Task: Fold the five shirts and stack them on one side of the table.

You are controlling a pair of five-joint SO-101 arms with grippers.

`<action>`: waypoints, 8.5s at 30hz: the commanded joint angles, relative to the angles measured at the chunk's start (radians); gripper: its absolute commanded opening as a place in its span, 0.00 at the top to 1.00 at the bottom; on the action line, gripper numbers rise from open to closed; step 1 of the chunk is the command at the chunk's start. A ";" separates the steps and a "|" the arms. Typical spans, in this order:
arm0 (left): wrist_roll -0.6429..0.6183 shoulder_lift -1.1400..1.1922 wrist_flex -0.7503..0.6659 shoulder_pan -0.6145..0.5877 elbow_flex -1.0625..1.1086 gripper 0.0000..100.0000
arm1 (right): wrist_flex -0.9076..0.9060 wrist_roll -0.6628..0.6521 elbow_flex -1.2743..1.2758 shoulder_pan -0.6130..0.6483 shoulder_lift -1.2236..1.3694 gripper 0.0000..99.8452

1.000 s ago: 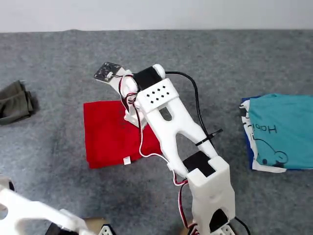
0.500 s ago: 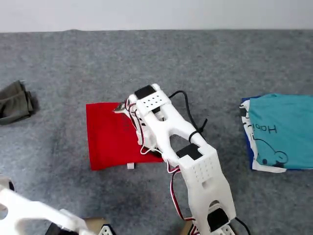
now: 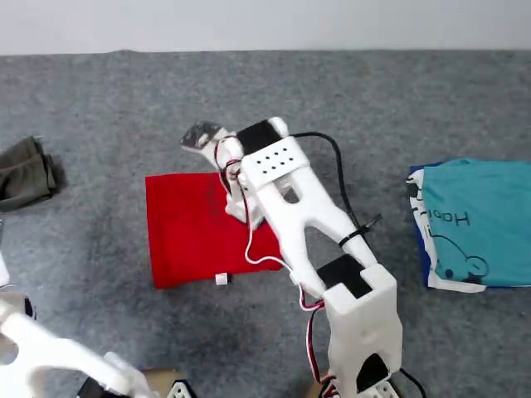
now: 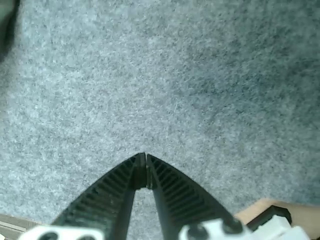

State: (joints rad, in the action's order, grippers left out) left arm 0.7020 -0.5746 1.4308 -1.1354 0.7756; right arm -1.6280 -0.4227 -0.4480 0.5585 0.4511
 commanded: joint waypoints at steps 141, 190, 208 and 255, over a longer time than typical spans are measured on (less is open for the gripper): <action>0.092 -0.026 0.003 0.006 -0.031 0.99 | 0.061 1.143 -0.170 -0.269 0.142 0.54; 0.091 -0.026 0.009 -0.002 -0.068 0.99 | -0.170 -0.041 0.046 -0.648 -0.476 0.99; 0.091 -0.026 0.009 0.005 -0.058 0.99 | -0.085 -0.313 0.081 -0.983 -0.550 0.99; 0.091 -0.028 0.083 0.000 -0.074 0.99 | -0.168 -0.201 0.186 -1.067 -0.335 0.99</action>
State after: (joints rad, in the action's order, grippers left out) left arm 0.7848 -0.5746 1.4737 -1.1339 0.7449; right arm -1.7522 -0.6375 -0.2793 -0.5370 0.1381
